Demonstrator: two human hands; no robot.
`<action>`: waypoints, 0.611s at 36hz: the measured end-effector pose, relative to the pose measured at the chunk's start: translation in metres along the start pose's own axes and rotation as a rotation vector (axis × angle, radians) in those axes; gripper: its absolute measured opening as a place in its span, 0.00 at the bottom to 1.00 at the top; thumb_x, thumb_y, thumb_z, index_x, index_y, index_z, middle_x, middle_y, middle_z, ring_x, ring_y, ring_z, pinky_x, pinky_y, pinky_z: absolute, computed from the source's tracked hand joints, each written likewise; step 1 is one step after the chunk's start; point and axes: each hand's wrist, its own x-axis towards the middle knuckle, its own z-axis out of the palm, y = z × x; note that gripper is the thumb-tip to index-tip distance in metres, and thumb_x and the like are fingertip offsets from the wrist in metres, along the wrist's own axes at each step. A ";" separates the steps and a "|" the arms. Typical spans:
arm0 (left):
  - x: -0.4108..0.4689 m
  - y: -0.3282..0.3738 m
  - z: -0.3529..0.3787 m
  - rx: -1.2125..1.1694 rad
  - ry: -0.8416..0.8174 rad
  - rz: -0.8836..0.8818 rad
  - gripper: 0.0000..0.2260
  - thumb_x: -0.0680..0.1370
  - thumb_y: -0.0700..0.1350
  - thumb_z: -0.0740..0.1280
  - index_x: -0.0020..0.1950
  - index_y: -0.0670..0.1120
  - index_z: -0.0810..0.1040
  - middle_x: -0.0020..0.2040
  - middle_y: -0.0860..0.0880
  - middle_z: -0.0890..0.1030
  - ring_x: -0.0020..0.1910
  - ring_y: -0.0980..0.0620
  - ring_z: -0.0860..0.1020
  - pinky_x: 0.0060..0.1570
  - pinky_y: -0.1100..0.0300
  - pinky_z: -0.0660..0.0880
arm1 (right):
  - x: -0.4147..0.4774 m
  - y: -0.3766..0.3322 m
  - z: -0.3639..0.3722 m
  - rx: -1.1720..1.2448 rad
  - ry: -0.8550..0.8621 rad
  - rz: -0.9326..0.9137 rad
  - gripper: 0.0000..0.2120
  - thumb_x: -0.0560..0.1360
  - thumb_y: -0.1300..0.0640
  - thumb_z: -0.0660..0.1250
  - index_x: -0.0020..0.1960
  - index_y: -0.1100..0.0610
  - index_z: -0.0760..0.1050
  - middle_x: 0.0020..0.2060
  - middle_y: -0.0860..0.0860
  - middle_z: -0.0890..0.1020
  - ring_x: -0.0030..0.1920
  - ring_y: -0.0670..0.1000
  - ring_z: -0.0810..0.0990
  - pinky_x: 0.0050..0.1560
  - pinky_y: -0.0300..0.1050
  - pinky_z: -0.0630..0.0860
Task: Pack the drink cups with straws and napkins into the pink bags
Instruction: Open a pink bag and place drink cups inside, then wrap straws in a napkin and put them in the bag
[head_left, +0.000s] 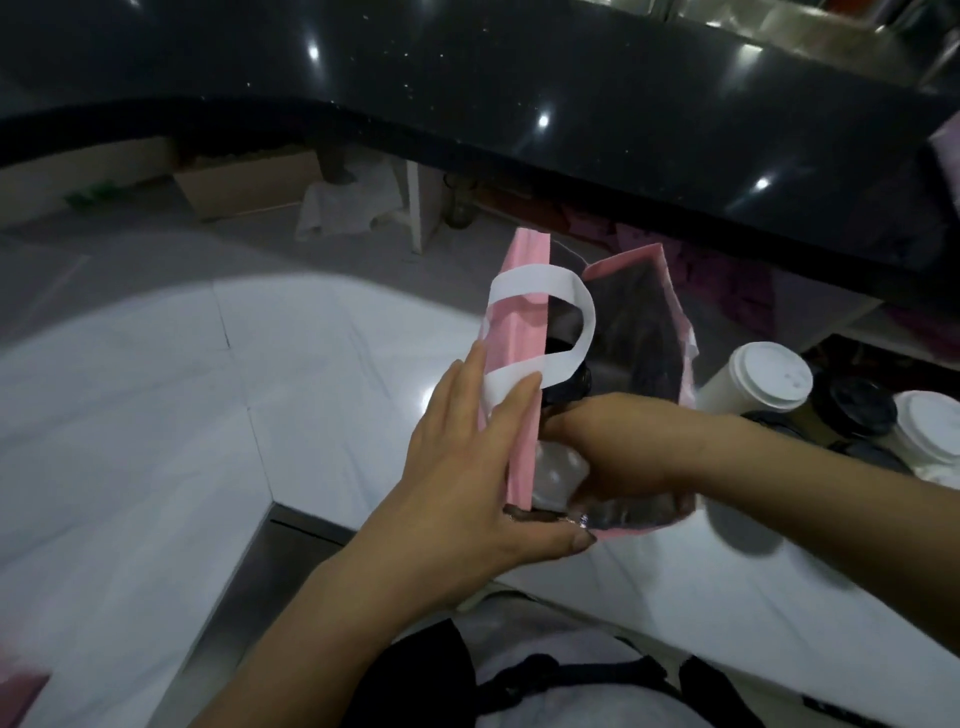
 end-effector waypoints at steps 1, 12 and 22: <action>0.000 0.000 0.000 0.009 0.007 0.024 0.50 0.67 0.72 0.71 0.74 0.72 0.36 0.74 0.67 0.26 0.76 0.62 0.30 0.74 0.53 0.47 | -0.004 0.000 -0.005 0.012 -0.002 0.004 0.36 0.68 0.45 0.76 0.73 0.43 0.66 0.64 0.45 0.79 0.59 0.52 0.79 0.59 0.51 0.77; 0.019 0.003 -0.022 0.051 -0.048 0.174 0.41 0.71 0.71 0.65 0.78 0.69 0.47 0.77 0.67 0.30 0.76 0.63 0.30 0.73 0.57 0.42 | -0.103 0.003 -0.051 0.322 0.335 0.119 0.27 0.74 0.39 0.68 0.71 0.36 0.68 0.66 0.30 0.70 0.66 0.31 0.66 0.64 0.28 0.66; 0.036 0.060 -0.027 0.051 -0.146 0.539 0.38 0.73 0.69 0.64 0.76 0.72 0.46 0.78 0.67 0.33 0.76 0.63 0.30 0.70 0.51 0.39 | -0.149 -0.034 0.025 0.671 1.027 0.665 0.32 0.73 0.34 0.68 0.74 0.34 0.63 0.77 0.33 0.58 0.77 0.35 0.52 0.73 0.42 0.56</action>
